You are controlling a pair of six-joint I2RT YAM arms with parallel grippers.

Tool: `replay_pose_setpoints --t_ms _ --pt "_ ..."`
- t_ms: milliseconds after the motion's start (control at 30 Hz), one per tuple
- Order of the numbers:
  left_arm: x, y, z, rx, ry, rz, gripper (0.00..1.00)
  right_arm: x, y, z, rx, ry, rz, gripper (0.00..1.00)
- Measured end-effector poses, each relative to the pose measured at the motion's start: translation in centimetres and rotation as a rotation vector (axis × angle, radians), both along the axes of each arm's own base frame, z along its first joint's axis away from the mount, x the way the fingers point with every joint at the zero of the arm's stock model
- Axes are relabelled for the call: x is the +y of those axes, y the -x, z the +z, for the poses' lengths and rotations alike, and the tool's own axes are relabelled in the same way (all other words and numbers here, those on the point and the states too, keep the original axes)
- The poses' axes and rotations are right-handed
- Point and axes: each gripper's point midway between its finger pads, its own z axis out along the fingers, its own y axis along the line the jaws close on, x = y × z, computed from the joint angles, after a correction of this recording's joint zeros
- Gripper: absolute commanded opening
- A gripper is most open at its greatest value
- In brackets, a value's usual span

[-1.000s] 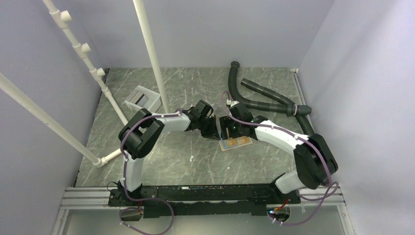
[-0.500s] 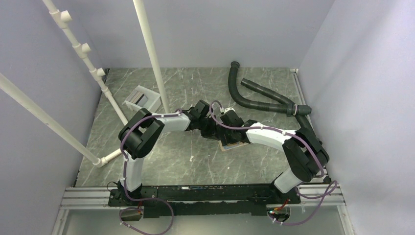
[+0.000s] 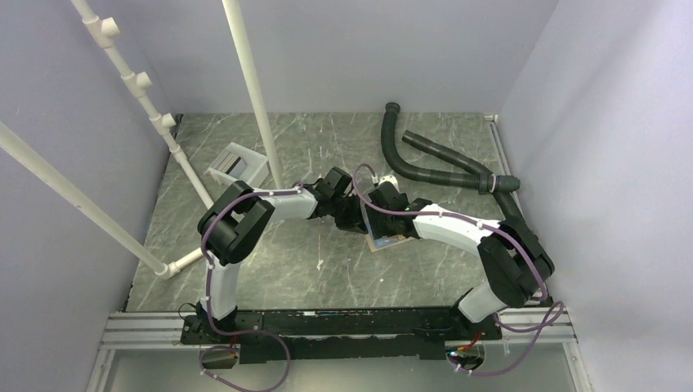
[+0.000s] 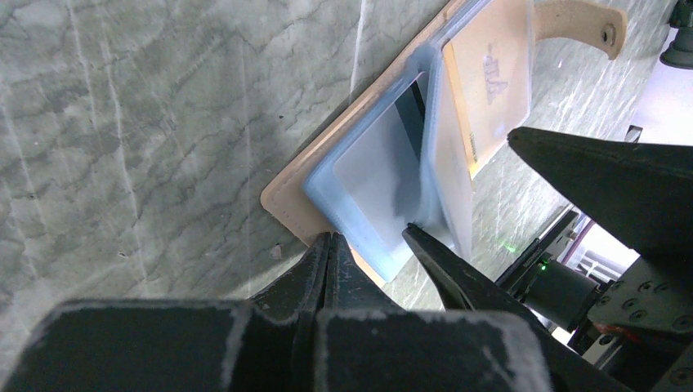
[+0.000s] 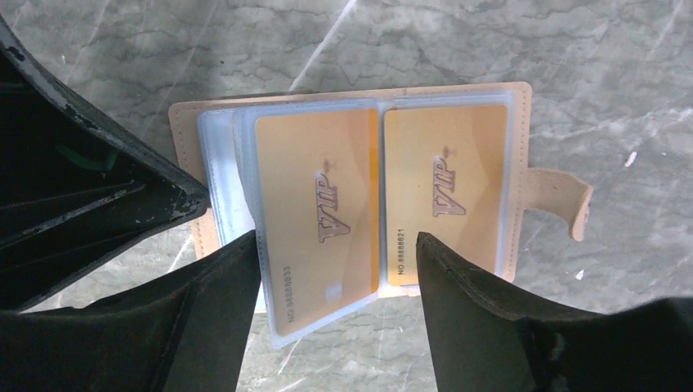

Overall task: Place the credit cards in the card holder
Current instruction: Open the card holder at the center of the board.

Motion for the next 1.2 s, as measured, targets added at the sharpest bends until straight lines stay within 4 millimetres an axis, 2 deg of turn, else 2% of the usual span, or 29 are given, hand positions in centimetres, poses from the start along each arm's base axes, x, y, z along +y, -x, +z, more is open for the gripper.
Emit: replay_pose_setpoints --t_ms 300,633,1200 --pt "0.0 0.0 0.0 -0.001 0.001 -0.001 0.00 -1.0 -0.8 0.9 -0.009 -0.044 -0.046 0.74" --pt "0.0 0.0 0.0 0.000 0.001 -0.001 0.00 -2.3 -1.2 0.9 0.018 -0.102 -0.085 0.84" --pt "0.0 0.0 0.0 0.000 0.002 -0.002 0.00 -1.7 -0.7 0.5 0.055 -0.160 -0.045 0.89"
